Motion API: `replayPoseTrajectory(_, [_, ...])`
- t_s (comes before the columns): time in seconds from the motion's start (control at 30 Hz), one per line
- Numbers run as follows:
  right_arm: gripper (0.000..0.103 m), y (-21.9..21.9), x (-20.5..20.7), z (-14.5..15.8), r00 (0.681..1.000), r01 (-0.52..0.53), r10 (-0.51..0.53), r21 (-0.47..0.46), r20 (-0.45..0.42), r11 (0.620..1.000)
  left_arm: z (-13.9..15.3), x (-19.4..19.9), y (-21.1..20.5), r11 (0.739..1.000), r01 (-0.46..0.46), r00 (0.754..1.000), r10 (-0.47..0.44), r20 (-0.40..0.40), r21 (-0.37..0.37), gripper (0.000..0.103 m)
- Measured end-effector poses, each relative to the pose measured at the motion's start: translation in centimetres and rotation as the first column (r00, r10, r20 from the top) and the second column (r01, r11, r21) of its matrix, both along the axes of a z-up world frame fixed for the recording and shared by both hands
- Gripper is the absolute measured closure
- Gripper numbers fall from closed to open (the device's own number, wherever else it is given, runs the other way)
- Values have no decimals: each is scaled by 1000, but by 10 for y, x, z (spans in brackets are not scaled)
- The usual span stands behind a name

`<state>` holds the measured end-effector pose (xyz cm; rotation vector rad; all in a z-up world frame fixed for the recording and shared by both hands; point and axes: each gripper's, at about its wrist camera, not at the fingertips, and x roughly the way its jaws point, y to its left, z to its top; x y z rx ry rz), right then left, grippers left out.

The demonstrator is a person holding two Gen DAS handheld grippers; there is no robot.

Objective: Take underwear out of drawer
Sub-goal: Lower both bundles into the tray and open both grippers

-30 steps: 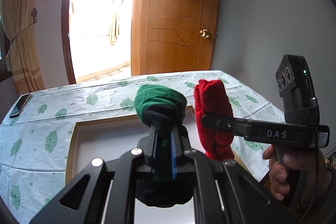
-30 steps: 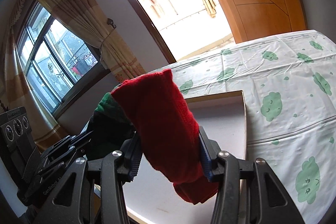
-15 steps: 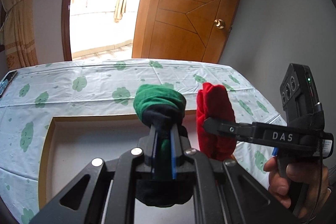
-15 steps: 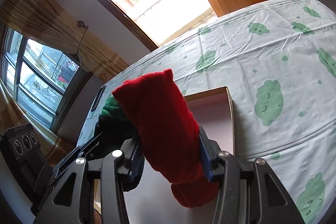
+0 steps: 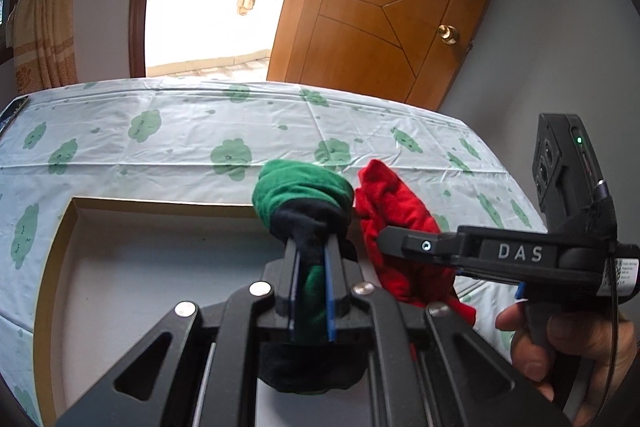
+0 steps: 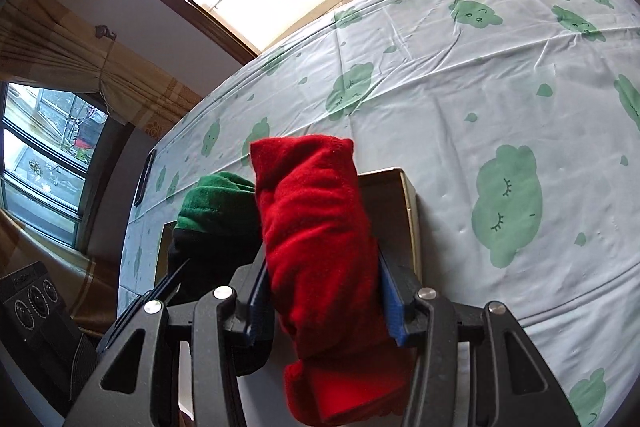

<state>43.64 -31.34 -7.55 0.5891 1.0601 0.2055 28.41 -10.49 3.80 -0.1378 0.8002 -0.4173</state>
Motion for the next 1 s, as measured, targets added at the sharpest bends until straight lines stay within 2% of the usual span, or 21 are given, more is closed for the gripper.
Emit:
replayPoseTrajectory(0.23, [52, 5, -2, -2, 999, -35, 35, -30, 10, 999, -2, 3, -7, 1000, 0, 1000, 0, -7, 0, 94])
replayPoseTrajectory(0.3, [50, 7, -2, -1, 999, -49, 49, -45, 10, 998, -4, 4, -6, 1000, -10, 1000, 10, -17, 9, 90])
replayPoseTrajectory(0.37, [44, 10, -5, 1, 998, -52, 53, -51, 25, 997, -3, 2, -2, 1000, -25, 1000, 25, -12, 2, 77])
replayPoseTrajectory(0.47, [37, 11, -10, 7, 997, -44, 47, -56, 59, 997, -1, 0, 6, 999, -39, 999, 39, -3, -4, 64])
replayPoseTrajectory(0.5, [28, 11, -13, 10, 997, -33, 38, -70, 65, 997, 0, -2, 8, 999, -37, 999, 37, -1, -11, 63])
replayPoseTrajectory(0.53, [25, 10, -15, 12, 997, -19, 25, -86, 70, 996, 0, -3, 11, 999, -33, 999, 33, 0, -18, 60])
replayPoseTrajectory(0.9, [24, 12, -51, 31, 986, 0, 17, -99, 166, 995, 4, -38, 23, 1000, 3, 999, -2, 38, -16, 52])
replayPoseTrajectory(1.0, [24, 16, -65, 36, 981, -9, 29, -108, 190, 994, 7, -47, 29, 1000, 4, 999, -3, 49, -25, 47])
